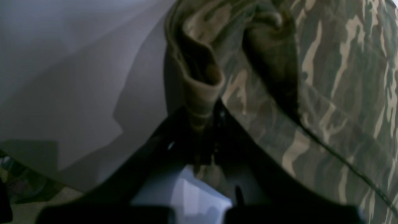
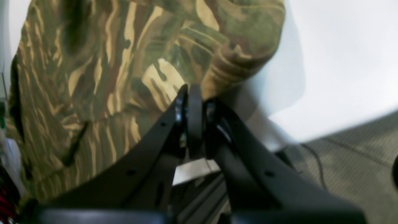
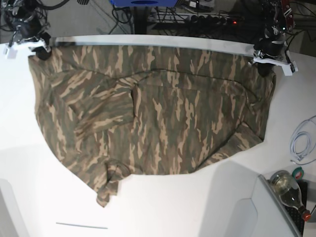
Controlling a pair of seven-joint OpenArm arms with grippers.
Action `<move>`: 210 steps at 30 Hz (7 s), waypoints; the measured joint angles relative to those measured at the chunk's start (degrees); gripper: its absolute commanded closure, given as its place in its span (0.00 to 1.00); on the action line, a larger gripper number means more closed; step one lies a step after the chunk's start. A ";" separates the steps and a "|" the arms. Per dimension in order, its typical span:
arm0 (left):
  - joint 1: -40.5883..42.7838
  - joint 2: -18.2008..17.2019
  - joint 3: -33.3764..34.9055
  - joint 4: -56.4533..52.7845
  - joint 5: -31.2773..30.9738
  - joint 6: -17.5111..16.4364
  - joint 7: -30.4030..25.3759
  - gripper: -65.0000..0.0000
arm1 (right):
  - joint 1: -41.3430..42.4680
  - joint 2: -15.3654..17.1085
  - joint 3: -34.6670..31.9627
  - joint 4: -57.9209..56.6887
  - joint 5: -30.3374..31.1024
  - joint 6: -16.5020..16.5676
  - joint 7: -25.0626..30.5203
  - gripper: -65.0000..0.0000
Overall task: Layout the t-shirt on the table in an organized manner, then fold the t-shirt properly
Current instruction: 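Grasp the shirt edge with both grippers and drag it outward to flatten, then pinch the shirt side with the right gripper and pull it outward, then lower the left gripper to the opposite shirt side and pinch it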
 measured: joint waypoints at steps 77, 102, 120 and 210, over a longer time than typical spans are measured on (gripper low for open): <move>2.08 -4.39 -17.77 7.58 0.04 -0.04 0.04 1.00 | 27.17 15.85 -28.06 -5.64 -24.39 -1.64 -0.85 1.00; 2.23 -4.39 -15.10 6.75 0.04 0.00 0.02 1.00 | 8.11 0.24 -21.81 18.38 -24.74 -1.66 -13.14 0.41; 3.82 -4.44 -15.54 6.73 0.04 -0.02 0.02 1.00 | 34.67 9.57 -17.68 -16.65 -25.07 -2.08 -12.28 0.41; -35.39 3.26 -7.52 -19.82 23.54 -6.27 12.37 0.42 | 34.42 9.70 -24.44 -16.65 -24.46 -2.05 -12.39 1.00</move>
